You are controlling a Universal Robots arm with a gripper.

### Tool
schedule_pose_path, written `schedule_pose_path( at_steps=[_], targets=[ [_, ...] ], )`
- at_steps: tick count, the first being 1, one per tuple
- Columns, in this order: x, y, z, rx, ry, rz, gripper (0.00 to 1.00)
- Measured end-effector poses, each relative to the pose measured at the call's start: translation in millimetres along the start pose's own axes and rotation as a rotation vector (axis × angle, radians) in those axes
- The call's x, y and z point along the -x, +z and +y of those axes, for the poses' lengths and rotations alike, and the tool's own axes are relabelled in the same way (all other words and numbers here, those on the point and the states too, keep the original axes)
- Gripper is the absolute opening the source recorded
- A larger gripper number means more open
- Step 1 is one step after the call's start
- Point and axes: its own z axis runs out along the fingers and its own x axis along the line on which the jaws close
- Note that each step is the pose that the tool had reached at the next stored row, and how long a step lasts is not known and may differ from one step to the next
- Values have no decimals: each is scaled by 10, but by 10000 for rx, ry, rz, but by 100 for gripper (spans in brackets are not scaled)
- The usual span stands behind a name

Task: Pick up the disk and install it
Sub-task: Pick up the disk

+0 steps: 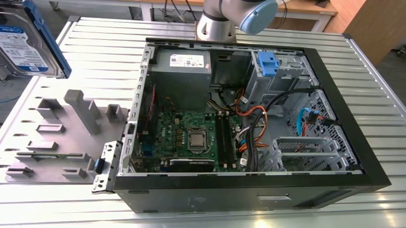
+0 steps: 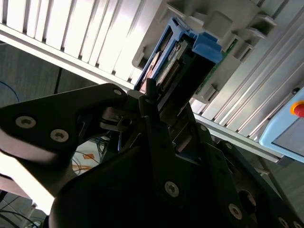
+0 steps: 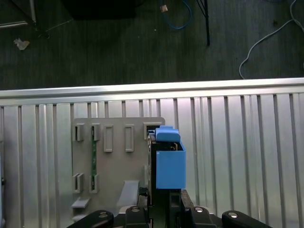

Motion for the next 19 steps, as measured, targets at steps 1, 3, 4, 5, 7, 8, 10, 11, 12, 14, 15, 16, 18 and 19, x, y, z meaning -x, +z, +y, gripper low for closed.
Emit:
schedule_pose_path(
  at_steps=[1, 3, 4, 5, 7, 8, 10, 11, 12, 14, 15, 16, 18, 19],
  targets=[
    [1, -20, 1, 1, 0, 1, 35],
    [2, -61, 2, 0, 0, 0, 35],
    [2, -81, 2, -1, 0, -1, 35],
    [3, -100, 3, -1, 0, 0, 35],
    [4, -114, 3, 1, 0, 1, 35],
    [4, -113, 3, 0, 0, 0, 35],
    [4, -114, 3, 0, 0, 0, 35],
    [4, -114, 3, 0, 0, 0, 35],
    [4, -114, 3, 0, 0, 1, 35],
    [3, -114, 3, 0, 0, 1, 35],
    [4, -114, 3, 0, 0, 0, 35],
    [4, -114, 3, 0, 0, 0, 35],
    [4, -125, 4, 2, 1, 2, 35],
    [4, -137, 4, 1, 0, 1, 35]
  ],
)
